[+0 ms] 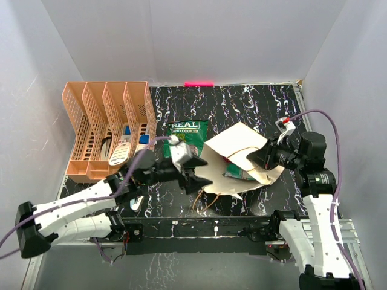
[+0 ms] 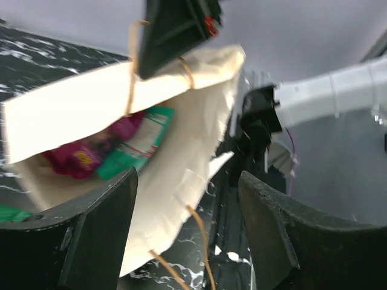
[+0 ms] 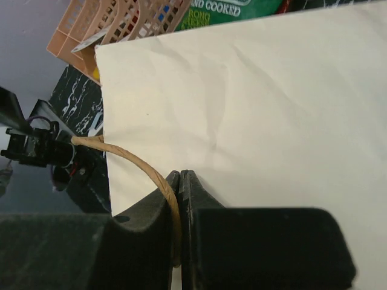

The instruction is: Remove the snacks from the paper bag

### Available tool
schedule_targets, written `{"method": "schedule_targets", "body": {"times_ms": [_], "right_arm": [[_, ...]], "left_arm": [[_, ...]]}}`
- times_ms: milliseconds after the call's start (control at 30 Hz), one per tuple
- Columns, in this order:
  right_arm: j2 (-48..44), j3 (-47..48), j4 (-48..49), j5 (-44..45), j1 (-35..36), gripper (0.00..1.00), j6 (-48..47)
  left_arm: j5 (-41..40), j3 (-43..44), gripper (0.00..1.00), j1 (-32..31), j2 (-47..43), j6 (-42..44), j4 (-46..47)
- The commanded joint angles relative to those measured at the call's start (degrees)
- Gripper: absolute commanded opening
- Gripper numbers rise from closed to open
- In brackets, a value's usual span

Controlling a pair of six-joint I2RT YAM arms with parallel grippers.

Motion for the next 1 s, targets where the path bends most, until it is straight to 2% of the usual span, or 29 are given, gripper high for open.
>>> {"method": "schedule_targets", "body": {"times_ms": [0,167,300,467,600,733,967], "right_arm": [[0.66,4.94,-13.01,0.36,0.2,0.08,4.13],[-5.48,8.29,-17.94,11.54,0.2,0.08,4.93],[-12.4,5.14,-15.42,13.53,0.2,0.08,9.66],[-16.4,0.61,-6.94,11.27,0.2,0.08,17.74],[-14.01,1.76,-5.13,11.04,0.2,0.08,18.06],[-10.35,5.16,-6.5,11.98,0.2,0.08,14.42],[-5.63,8.49,-5.02,6.06,0.2,0.08,9.11]], "left_arm": [[-8.1,-1.14,0.65,-11.08,4.01,8.56,4.58],[-21.79,-5.16,0.63,-21.74,11.13,16.98,14.65],[-29.38,-4.41,0.6,-23.44,16.18,17.89,19.23],[-30.14,-5.94,0.58,-23.64,20.98,17.93,26.75],[-32.33,-5.24,0.43,-23.71,20.97,13.44,28.36],[-35.99,-2.49,0.22,-23.71,23.68,11.11,26.92],[-35.27,4.57,0.1,-23.8,36.74,10.7,28.04]]}}
